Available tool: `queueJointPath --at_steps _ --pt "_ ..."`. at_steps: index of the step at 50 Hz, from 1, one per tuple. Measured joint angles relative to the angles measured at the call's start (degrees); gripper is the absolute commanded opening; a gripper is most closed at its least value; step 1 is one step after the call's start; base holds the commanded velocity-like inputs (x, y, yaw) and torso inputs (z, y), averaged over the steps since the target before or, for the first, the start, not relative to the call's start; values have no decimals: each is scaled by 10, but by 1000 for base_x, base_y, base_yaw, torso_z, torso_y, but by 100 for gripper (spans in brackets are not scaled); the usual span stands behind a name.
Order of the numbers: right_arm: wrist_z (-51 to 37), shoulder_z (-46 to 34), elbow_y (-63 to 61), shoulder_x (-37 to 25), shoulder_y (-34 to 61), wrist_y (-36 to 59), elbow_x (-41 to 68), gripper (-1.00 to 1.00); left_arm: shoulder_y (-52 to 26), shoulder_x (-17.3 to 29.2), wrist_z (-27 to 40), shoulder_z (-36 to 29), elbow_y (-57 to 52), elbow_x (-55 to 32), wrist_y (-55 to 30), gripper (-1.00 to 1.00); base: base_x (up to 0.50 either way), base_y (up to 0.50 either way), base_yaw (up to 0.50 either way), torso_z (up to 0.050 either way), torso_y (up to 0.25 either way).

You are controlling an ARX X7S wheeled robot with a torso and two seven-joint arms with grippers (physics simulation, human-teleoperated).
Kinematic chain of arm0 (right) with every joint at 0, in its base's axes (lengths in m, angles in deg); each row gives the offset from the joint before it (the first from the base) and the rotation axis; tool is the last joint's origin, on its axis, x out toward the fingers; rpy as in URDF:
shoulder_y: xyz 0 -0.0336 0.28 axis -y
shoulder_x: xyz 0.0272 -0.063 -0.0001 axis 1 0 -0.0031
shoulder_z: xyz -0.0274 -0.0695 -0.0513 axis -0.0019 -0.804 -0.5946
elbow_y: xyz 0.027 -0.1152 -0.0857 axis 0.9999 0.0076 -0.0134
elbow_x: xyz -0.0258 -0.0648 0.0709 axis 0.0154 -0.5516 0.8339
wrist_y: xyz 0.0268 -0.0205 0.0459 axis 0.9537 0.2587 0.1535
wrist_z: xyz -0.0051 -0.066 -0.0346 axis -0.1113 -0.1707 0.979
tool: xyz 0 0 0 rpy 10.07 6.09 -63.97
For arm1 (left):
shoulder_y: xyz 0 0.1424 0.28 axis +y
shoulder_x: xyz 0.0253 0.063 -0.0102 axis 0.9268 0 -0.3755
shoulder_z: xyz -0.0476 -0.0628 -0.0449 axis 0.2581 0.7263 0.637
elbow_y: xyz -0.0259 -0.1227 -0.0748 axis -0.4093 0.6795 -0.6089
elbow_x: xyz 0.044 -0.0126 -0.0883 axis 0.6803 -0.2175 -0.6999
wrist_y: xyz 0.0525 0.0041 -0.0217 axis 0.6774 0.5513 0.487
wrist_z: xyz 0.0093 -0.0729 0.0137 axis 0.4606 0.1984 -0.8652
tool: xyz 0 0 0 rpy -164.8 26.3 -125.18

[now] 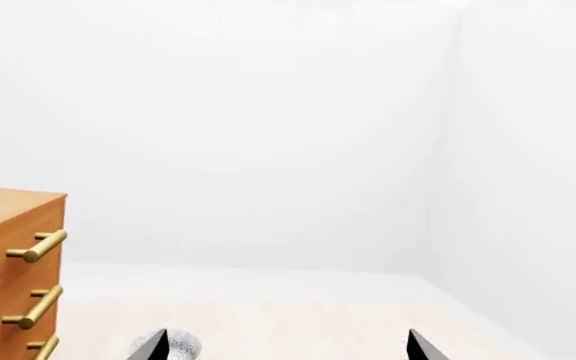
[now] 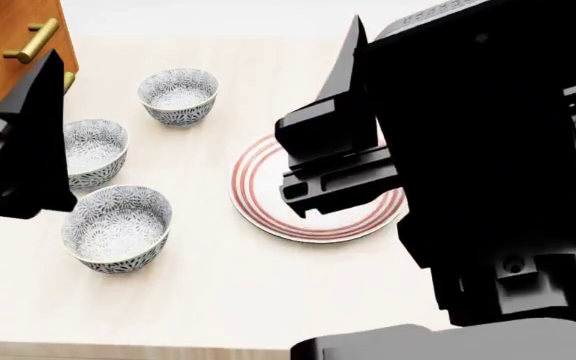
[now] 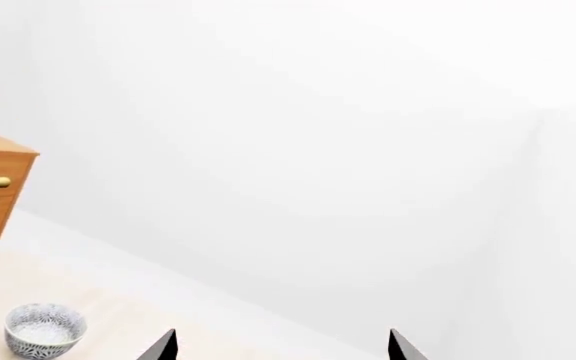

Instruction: Put the bowl at the front on the plate.

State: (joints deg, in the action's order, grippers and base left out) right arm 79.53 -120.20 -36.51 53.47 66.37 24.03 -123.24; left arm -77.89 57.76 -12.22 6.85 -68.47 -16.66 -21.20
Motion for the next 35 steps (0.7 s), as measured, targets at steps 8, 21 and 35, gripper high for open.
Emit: queueJointPath --at_steps 8,21,35 --pt "4 2 6 0 7 -2 0 100 -2 5 8 -8 4 -7 10 100 0 0 0 0 0" --pt "6 9 9 0 8 0 5 100 4 12 3 -18 2 -2 22 100 90 0 0 0 0" --pt "7 14 7 0 4 -2 6 100 12 18 -9 -27 -1 12 33 100 145 0 0 0 0"
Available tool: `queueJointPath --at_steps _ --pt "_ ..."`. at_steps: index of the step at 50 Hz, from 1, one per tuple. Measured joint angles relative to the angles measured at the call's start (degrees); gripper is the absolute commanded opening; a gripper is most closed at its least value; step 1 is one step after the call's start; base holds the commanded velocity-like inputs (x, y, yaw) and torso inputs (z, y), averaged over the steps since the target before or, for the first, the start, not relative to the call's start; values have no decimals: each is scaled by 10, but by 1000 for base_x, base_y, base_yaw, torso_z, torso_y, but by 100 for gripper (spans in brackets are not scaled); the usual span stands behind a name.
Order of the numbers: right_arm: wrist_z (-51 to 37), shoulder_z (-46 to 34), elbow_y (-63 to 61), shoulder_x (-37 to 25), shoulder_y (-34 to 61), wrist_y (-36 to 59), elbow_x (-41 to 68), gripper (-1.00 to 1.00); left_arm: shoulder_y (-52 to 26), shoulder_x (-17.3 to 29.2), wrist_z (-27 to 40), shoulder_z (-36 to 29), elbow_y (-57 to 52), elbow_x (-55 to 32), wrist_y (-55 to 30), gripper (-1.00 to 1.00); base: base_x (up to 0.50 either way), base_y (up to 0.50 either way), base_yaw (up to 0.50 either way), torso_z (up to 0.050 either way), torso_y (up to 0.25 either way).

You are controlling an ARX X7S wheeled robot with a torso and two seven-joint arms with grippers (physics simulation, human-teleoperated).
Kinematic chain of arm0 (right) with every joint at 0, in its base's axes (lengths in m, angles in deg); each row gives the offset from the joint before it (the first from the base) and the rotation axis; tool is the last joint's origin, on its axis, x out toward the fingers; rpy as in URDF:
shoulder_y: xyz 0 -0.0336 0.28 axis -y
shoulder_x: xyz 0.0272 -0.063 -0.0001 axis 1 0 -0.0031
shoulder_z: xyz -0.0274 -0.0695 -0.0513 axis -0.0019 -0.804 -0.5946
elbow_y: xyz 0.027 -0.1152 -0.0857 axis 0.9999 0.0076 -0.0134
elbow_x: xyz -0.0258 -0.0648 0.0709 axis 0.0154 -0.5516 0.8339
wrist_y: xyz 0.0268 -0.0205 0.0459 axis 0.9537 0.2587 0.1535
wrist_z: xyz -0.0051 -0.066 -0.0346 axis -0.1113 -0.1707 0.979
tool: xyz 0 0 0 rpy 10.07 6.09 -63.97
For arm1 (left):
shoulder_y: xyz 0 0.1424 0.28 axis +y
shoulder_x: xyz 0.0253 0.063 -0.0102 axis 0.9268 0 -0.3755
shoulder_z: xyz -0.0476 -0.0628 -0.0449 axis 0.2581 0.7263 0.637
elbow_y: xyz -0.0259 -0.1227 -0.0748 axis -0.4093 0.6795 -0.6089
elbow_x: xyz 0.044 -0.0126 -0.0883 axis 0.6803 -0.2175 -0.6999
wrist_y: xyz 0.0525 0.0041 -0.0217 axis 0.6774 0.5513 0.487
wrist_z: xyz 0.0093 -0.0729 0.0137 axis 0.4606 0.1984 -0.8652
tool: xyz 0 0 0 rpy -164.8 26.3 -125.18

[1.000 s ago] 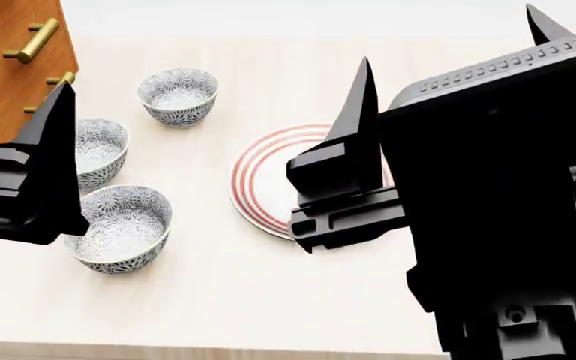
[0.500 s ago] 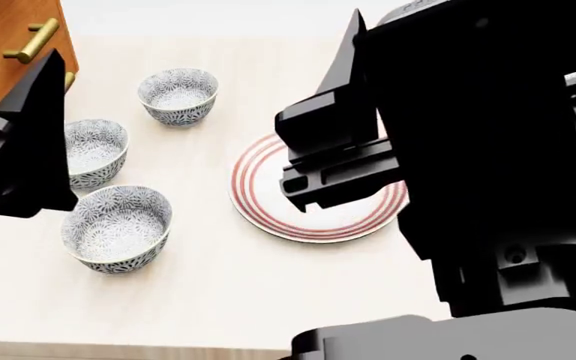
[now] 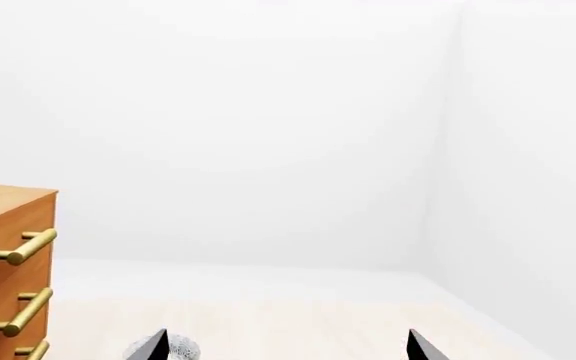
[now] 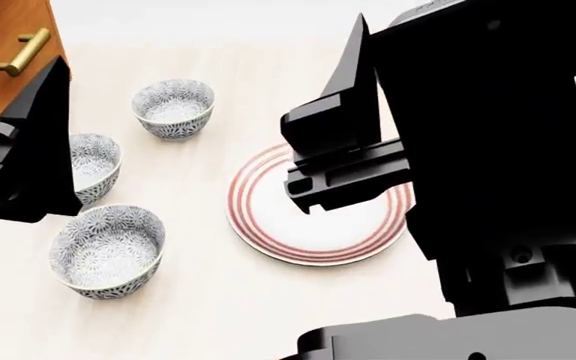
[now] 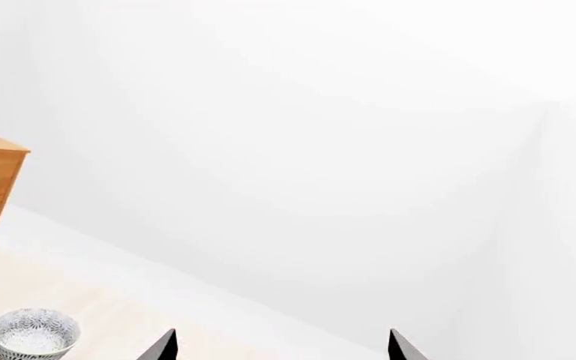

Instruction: Put the bowl at the front on the plate.

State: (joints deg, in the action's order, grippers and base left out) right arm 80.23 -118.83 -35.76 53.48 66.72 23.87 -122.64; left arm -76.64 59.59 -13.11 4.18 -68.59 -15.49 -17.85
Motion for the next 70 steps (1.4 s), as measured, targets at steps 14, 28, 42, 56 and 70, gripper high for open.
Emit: queueJointPath --at_steps 14,28,42,56,70 --pt "0 0 0 0 -1 -1 2 100 5 7 -7 -8 -1 9 12 100 147 0 0 0 0" --pt "0 -1 -1 0 -2 -1 4 100 9 14 -12 -15 -1 16 24 100 146 0 0 0 0" --pt "0 -1 -3 0 -4 0 4 100 13 20 -16 -23 -2 20 34 100 146 0 0 0 0" --pt "0 1 -6 0 -6 -1 3 100 20 24 -24 -30 -2 30 44 100 147 0 0 0 0" --pt "0 0 -8 0 -7 2 3 100 27 29 -30 -34 0 40 55 100 147 0 0 0 0"
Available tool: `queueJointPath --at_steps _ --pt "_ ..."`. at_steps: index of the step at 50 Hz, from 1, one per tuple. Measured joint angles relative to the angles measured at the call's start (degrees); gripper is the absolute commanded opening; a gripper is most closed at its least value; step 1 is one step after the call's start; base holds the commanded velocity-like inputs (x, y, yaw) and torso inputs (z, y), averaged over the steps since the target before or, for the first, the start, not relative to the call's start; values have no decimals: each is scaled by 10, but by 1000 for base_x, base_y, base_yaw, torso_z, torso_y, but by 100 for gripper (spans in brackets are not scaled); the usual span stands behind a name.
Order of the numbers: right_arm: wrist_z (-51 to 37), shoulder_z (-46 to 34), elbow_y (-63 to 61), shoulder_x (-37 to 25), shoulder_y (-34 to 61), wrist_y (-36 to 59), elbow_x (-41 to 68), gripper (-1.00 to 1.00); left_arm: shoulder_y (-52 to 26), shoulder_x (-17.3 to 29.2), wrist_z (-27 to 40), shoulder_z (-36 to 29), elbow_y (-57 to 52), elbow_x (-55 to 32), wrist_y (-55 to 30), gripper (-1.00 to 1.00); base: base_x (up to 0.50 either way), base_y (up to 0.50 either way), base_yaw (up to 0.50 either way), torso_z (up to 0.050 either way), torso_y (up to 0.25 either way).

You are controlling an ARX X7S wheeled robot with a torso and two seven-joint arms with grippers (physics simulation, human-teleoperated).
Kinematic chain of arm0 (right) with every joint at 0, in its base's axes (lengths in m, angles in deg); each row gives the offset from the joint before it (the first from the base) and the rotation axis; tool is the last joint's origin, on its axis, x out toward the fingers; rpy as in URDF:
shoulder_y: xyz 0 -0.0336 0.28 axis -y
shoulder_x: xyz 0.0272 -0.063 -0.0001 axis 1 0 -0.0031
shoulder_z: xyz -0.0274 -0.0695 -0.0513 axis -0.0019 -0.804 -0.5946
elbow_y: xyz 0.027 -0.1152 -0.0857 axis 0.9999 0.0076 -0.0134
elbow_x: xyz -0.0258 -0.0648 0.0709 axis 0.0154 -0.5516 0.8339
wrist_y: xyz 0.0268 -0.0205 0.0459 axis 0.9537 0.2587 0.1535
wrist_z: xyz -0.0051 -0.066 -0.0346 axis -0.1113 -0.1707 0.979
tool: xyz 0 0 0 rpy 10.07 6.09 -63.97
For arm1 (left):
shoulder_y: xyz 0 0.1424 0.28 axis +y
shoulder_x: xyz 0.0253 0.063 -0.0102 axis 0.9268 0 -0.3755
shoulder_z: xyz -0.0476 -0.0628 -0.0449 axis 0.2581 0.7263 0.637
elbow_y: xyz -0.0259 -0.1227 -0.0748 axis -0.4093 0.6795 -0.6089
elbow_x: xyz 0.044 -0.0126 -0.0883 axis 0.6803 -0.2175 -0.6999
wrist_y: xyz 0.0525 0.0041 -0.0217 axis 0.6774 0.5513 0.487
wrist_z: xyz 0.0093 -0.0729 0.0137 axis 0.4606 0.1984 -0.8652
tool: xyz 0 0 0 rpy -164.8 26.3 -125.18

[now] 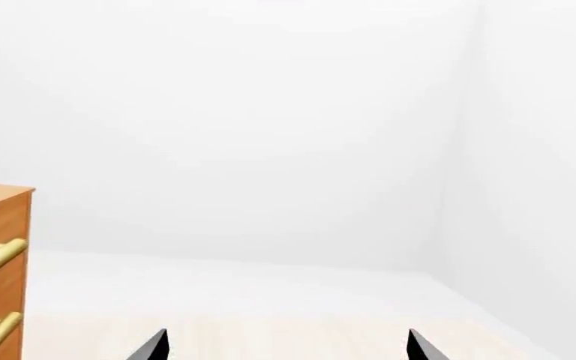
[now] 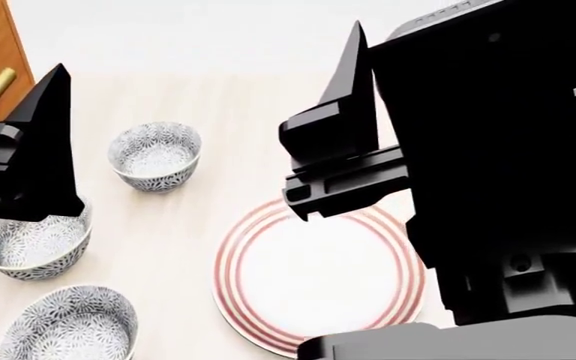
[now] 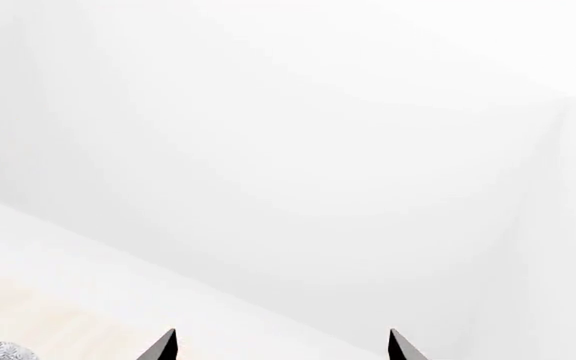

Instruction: Put the bowl at the front on the plate.

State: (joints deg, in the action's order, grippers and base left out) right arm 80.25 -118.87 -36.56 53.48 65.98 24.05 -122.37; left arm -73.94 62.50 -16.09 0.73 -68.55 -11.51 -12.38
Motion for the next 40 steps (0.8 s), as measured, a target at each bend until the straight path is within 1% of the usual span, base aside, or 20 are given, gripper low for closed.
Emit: queueJointPath --at_steps 36,40 --pt "0 -2 -1 0 -2 3 -1 100 9 14 -8 -15 -1 10 21 100 147 0 0 0 0" --pt "0 -4 -3 0 -1 3 -2 100 12 16 -11 -17 0 14 24 100 0 0 0 0 0"
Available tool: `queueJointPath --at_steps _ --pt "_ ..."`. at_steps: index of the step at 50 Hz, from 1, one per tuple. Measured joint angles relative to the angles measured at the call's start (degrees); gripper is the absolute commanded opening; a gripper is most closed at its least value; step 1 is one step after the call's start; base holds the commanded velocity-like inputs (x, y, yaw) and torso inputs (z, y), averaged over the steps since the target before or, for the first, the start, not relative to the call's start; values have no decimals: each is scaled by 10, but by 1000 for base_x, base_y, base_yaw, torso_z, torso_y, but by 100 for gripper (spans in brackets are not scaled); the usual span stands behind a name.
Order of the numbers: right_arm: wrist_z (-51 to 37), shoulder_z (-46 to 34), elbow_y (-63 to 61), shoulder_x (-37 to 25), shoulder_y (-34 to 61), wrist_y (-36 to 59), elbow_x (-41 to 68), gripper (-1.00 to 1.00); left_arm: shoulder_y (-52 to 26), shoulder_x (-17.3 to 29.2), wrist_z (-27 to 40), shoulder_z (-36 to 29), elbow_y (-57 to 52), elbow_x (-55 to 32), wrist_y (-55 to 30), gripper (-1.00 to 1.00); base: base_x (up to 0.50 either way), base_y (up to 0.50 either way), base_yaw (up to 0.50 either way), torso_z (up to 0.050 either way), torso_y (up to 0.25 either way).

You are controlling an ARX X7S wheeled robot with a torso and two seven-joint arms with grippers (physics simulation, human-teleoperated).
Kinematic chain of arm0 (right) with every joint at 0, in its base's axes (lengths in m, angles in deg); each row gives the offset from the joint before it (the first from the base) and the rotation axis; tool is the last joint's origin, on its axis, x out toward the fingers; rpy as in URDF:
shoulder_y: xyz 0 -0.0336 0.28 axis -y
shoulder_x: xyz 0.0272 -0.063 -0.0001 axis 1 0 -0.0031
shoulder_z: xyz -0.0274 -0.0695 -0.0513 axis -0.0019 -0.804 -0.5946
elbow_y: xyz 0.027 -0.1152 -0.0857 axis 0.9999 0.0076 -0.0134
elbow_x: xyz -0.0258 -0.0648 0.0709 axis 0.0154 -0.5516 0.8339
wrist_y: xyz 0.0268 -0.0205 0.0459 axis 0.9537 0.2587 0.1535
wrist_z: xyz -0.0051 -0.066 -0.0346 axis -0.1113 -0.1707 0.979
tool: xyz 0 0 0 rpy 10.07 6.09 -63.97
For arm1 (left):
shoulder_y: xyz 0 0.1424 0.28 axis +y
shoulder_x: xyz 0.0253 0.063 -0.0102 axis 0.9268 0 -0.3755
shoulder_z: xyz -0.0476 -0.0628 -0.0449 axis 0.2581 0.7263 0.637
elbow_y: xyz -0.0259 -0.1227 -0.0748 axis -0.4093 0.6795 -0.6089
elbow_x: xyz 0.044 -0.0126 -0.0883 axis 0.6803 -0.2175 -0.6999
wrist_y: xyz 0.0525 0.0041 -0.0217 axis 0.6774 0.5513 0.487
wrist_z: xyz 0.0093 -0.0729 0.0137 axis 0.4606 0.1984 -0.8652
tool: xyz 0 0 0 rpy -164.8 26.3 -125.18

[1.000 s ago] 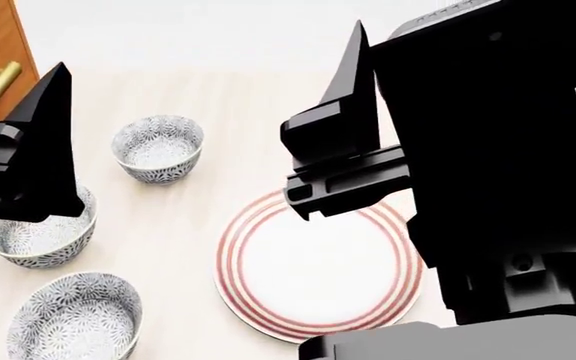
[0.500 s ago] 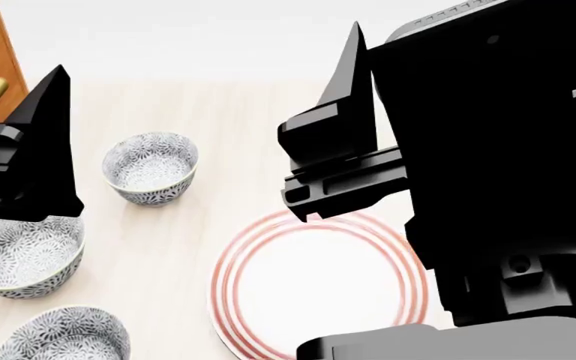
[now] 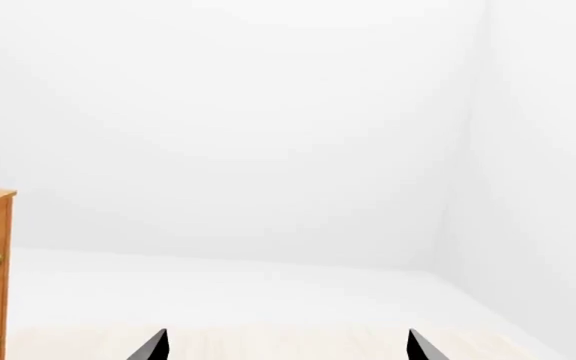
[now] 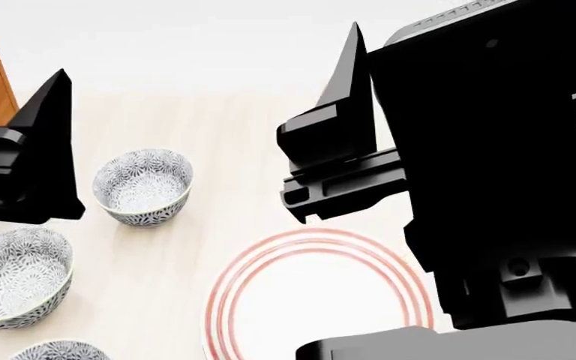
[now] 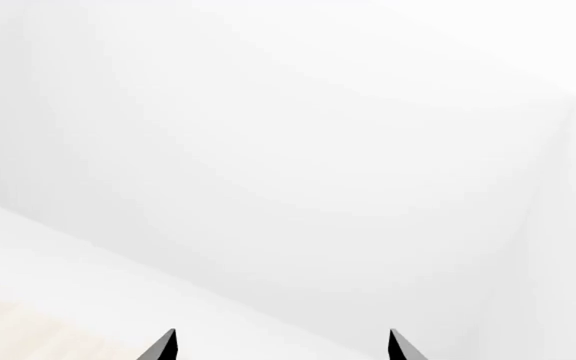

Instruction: Put the bowl at the front on the plate.

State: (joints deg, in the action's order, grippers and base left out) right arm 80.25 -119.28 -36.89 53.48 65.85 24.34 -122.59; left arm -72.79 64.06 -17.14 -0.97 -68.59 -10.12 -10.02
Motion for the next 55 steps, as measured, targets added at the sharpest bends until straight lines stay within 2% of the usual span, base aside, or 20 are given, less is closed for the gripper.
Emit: queueJointPath --at_steps 7,30,55 --pt "0 -3 -4 0 0 0 -1 100 5 2 5 -4 5 -5 3 100 0 0 0 0 0" --pt "0 -4 -14 0 -8 -4 -3 100 11 25 129 -64 78 -154 23 100 0 0 0 0 0" --pt "0 -4 -16 0 -10 -7 -2 100 32 42 174 -140 149 -191 20 100 0 0 0 0 0"
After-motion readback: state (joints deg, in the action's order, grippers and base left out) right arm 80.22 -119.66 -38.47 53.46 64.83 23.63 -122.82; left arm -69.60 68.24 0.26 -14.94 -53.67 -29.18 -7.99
